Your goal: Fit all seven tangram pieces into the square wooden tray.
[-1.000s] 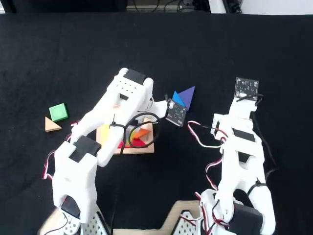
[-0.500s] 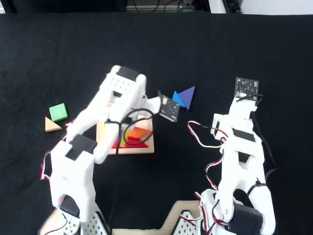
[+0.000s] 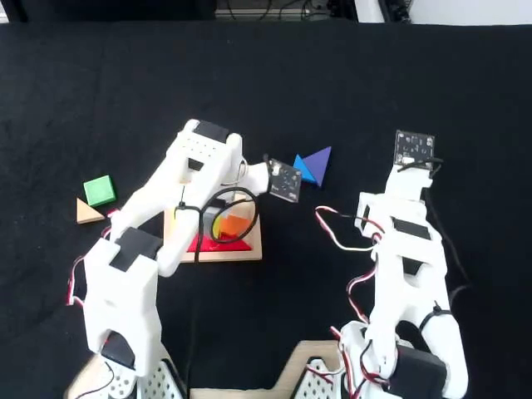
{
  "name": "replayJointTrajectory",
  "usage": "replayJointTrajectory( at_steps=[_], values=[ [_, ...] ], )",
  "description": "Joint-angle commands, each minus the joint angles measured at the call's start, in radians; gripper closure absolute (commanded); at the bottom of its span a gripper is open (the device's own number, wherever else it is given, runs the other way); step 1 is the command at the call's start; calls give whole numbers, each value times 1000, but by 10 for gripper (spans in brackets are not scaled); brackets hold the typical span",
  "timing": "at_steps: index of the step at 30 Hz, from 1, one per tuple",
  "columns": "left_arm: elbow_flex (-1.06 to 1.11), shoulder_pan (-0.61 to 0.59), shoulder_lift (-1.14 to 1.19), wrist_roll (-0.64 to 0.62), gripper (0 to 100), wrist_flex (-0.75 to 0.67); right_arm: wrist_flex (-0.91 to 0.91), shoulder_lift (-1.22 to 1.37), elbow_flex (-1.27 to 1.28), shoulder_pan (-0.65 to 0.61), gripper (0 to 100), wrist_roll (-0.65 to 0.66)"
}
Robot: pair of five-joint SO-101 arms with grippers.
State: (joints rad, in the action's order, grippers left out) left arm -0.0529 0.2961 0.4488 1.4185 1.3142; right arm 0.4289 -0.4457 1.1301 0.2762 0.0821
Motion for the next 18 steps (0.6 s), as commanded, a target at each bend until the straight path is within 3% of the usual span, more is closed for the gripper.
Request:
replayJointTrajectory(
  at_steps=[1, 11, 18],
  values=[
    [-10, -47, -15, 5, 719, -11, -12, -28, -58, -12, 965, 2],
    [-42, -59, -9, 61, 719, -14, -11, -28, -58, -12, 965, 2],
    [-36, -51, -3, 58, 719, -115, -11, -28, -58, -12, 964, 2]
  ],
)
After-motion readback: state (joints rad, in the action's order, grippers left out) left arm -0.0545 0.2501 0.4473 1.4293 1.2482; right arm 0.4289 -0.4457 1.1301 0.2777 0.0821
